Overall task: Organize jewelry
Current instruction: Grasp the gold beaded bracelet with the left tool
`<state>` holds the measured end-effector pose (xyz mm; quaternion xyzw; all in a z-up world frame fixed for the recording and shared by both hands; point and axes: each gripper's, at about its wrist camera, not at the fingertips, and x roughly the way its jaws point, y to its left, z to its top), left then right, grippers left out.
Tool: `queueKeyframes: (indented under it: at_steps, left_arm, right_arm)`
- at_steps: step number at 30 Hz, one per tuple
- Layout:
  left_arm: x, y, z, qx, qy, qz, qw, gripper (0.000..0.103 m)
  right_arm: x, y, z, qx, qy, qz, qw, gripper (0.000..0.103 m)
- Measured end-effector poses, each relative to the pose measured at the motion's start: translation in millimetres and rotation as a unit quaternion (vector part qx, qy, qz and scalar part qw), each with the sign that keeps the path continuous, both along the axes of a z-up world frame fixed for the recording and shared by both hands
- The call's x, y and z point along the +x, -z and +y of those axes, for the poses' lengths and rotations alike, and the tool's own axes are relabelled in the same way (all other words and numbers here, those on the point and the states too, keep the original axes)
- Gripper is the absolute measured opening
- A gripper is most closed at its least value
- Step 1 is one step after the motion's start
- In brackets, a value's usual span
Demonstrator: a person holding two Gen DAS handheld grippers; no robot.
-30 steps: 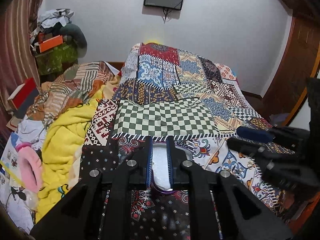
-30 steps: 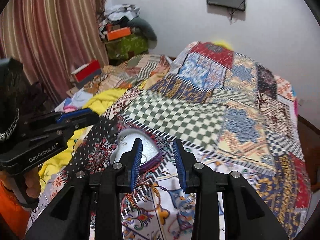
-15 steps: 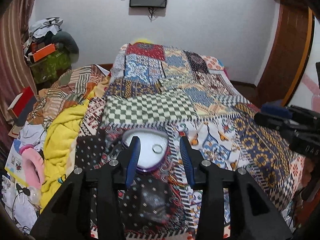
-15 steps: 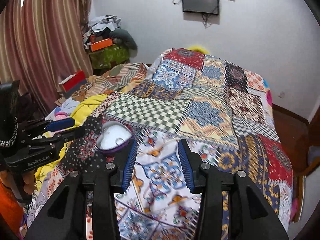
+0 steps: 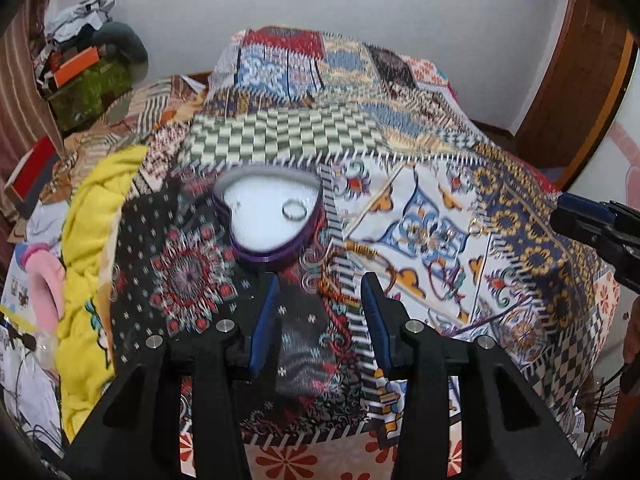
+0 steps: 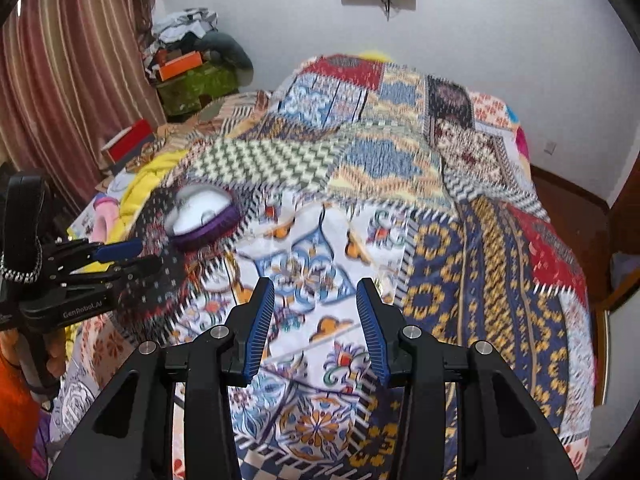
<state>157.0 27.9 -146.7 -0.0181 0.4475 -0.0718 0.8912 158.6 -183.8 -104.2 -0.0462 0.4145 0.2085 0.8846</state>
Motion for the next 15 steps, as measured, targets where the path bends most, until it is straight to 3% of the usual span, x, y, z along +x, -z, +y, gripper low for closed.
queueKeyframes:
  at_steps: [15]
  left_arm:
    - [22, 42, -8, -0.035, -0.016, 0.042, 0.9984, 0.039]
  right_arm:
    - [8, 62, 15, 0.003, -0.023, 0.102, 0.995, 0.039]
